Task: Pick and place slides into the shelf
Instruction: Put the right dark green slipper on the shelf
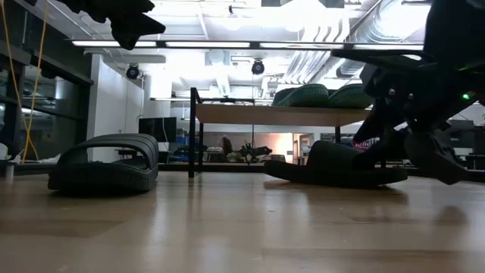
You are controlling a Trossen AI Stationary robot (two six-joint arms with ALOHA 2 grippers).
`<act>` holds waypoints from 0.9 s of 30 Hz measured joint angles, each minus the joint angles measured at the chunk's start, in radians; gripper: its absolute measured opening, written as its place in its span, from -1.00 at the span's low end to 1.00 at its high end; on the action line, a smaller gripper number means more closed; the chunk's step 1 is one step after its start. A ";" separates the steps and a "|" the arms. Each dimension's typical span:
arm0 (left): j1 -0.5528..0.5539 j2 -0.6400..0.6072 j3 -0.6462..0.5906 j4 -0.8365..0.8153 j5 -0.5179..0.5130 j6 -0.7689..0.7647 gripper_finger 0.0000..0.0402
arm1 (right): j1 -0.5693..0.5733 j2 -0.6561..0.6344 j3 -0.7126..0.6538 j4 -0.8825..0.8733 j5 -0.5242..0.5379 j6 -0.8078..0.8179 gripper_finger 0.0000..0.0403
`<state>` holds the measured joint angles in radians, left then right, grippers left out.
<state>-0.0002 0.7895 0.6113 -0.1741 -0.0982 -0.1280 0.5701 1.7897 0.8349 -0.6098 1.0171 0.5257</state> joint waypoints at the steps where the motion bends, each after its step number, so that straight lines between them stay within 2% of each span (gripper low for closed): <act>1: 0.000 0.000 0.000 0.000 0.000 0.000 0.04 | -0.004 0.000 0.000 0.000 -0.001 0.002 -0.12; 27: 0.000 0.000 0.000 0.000 0.000 0.000 0.04 | -0.073 0.005 0.000 0.013 -0.023 0.006 -0.12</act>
<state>-0.0006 0.7897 0.6113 -0.1739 -0.0982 -0.1280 0.4975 1.7942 0.8349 -0.5967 0.9939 0.5322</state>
